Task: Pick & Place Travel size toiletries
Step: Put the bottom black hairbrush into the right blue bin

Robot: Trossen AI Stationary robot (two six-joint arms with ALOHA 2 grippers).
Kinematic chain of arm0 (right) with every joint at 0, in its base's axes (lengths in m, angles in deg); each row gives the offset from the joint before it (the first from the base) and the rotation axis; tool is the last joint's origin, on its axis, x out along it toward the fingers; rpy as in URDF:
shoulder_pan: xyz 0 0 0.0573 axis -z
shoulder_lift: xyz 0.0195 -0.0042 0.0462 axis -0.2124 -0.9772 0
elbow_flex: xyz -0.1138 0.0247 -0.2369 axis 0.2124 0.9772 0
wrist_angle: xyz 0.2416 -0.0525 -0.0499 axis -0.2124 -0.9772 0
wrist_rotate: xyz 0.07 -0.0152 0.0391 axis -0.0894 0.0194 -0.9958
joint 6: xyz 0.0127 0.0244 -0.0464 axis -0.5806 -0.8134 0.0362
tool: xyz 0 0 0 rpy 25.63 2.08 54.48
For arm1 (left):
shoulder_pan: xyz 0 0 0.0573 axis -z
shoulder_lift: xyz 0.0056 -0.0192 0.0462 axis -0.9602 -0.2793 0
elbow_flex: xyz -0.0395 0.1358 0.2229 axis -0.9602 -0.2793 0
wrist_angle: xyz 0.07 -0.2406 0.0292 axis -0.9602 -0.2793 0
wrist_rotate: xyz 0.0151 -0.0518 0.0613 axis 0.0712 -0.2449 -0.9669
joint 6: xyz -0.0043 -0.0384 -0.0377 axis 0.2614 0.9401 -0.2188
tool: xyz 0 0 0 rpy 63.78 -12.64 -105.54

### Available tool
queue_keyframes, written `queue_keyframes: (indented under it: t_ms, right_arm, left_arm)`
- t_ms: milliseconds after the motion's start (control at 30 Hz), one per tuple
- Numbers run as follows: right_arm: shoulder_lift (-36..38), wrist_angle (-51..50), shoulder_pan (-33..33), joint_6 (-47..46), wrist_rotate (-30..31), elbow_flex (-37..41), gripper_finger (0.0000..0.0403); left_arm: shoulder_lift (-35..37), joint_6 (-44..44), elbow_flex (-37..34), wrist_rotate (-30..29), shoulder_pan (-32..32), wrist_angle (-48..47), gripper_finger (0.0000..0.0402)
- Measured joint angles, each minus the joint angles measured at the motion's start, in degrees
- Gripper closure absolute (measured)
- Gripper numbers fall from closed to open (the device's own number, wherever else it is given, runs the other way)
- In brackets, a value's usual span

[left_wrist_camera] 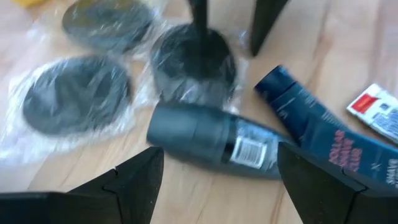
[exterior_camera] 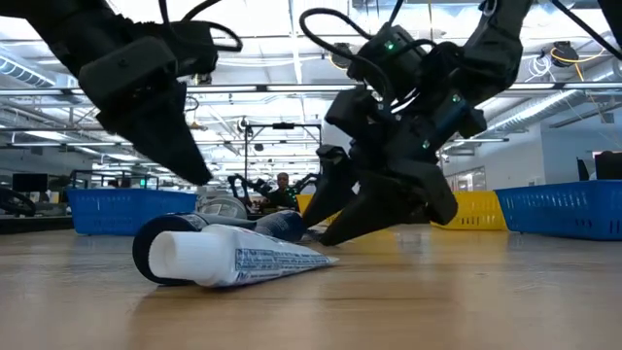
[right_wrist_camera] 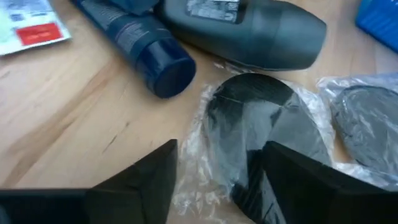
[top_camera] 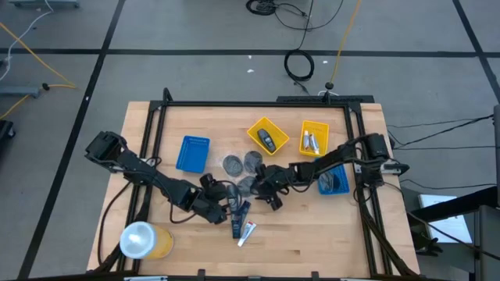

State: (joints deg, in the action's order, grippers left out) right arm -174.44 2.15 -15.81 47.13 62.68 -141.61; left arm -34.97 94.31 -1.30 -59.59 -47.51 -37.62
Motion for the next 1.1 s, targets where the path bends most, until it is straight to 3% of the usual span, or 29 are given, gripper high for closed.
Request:
queue_keyframes:
  t_ms: [200,400,600,800,967,1100]
  right_arm:
    - [0.0,-0.5,0.9,-1.4,2.0,0.0,0.0290]
    - [1.7,-1.7,-0.9,-1.6,8.4,0.5,0.0389]
    - [10.6,-5.5,-3.4,-6.4,12.4,3.2,0.0394]
    - [25.1,-19.6,-5.9,-15.0,15.1,4.6,0.0400]
    - [39.5,-35.8,-9.4,-30.0,19.4,4.5,0.0402]
    - [50.6,-53.4,-13.3,-48.1,19.4,2.4,0.0402]
  left_arm:
    - [0.0,-11.5,0.0,0.0,-1.7,7.4,0.0092]
    - [0.0,-23.2,0.0,-0.1,-4.8,14.4,0.0092]
    - [0.0,-32.0,0.0,-5.7,-5.9,18.1,0.0092]
    - [0.0,-31.7,0.0,-15.5,-4.8,17.2,0.0092]
    - [0.0,-29.2,0.0,-18.2,-3.9,16.9,0.0092]
    - [0.0,-27.7,0.0,-18.4,-3.4,15.8,0.0092]
